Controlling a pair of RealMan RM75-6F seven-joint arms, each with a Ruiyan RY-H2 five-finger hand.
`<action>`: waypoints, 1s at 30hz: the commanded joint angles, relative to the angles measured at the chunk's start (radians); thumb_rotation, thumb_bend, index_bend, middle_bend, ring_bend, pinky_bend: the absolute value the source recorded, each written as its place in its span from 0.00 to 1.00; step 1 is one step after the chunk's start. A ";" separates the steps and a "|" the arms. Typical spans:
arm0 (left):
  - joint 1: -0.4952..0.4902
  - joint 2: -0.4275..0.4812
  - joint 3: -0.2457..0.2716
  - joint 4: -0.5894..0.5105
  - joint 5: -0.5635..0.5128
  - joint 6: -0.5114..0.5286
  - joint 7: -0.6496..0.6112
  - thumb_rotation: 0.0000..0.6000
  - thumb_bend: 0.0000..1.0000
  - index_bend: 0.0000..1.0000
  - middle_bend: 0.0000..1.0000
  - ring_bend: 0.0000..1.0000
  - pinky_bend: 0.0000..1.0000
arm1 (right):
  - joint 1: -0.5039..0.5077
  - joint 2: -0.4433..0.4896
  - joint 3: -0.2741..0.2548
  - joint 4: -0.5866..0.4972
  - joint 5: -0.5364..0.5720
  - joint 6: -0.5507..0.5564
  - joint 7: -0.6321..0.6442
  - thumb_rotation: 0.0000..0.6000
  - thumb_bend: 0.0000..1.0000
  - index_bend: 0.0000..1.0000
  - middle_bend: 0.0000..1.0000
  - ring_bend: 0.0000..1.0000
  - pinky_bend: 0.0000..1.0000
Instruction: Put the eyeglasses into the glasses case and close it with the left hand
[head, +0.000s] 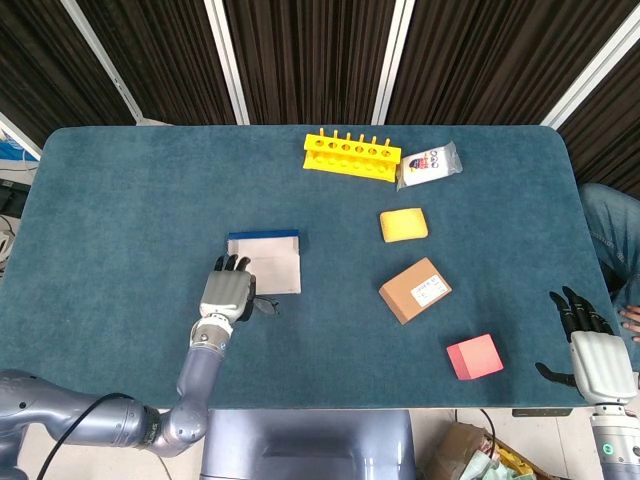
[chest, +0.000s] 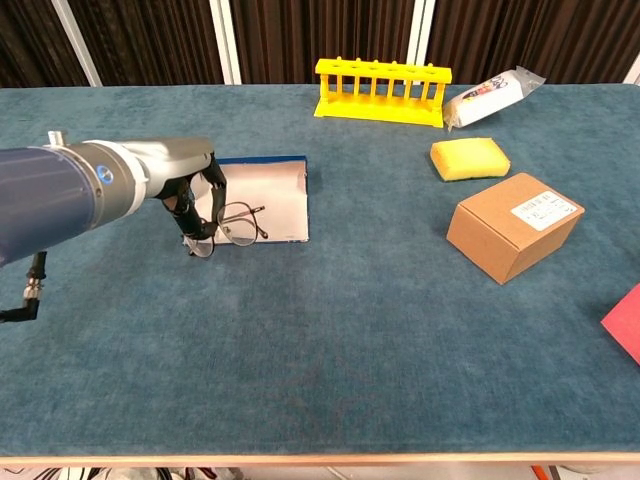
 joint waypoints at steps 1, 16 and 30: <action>-0.024 -0.016 -0.038 0.026 -0.028 0.020 0.021 1.00 0.42 0.56 0.12 0.00 0.01 | 0.000 0.000 0.000 -0.001 0.000 0.000 0.000 1.00 0.14 0.07 0.01 0.10 0.23; -0.117 -0.123 -0.160 0.233 -0.125 0.050 0.077 1.00 0.42 0.57 0.12 0.00 0.01 | 0.000 0.003 0.000 -0.003 0.006 -0.004 0.001 1.00 0.14 0.07 0.01 0.10 0.23; -0.136 -0.236 -0.147 0.438 -0.045 -0.001 0.044 1.00 0.42 0.57 0.12 0.00 0.01 | -0.001 0.000 -0.003 0.001 0.000 0.002 -0.010 1.00 0.14 0.07 0.01 0.10 0.23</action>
